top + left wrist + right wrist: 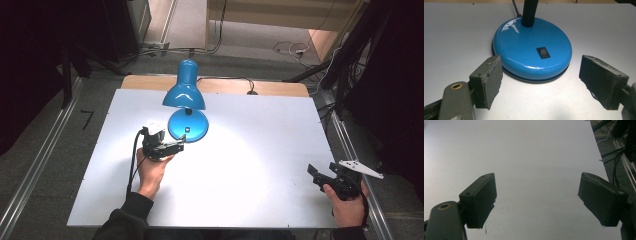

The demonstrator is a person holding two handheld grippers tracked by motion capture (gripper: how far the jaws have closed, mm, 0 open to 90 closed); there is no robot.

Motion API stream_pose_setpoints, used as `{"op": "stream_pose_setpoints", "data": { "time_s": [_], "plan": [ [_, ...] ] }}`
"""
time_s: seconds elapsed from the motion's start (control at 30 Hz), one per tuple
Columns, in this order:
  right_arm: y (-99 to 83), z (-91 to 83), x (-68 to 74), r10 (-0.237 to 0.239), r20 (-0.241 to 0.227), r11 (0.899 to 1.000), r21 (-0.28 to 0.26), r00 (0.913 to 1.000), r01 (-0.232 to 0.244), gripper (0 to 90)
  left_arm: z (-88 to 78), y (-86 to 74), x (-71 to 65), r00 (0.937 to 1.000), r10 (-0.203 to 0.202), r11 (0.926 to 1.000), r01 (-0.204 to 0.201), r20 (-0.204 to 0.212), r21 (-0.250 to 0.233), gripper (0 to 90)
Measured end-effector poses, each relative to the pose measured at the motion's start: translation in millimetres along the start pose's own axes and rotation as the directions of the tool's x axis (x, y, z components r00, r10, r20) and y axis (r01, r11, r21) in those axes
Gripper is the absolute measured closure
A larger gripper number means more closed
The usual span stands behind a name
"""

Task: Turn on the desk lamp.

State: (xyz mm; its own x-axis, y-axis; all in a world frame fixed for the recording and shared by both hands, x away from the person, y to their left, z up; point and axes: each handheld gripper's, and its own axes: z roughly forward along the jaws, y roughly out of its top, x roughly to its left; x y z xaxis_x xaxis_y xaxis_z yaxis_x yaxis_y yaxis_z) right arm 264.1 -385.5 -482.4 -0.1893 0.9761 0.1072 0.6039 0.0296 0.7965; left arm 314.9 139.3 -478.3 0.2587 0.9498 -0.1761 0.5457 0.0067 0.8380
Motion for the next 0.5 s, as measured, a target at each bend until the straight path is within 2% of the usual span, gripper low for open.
{"op": "stream_pose_setpoints", "data": {
  "time_s": [0.5],
  "plan": [
    [-0.5,0.3,-0.1,-0.003,0.001,1.000,0.005,1.0000,0.003,13.6,-7.3,-4.4,7.6,0.9999,-0.010,0.9999,0.011,-0.013,0.002,19.7]
  ]
}}
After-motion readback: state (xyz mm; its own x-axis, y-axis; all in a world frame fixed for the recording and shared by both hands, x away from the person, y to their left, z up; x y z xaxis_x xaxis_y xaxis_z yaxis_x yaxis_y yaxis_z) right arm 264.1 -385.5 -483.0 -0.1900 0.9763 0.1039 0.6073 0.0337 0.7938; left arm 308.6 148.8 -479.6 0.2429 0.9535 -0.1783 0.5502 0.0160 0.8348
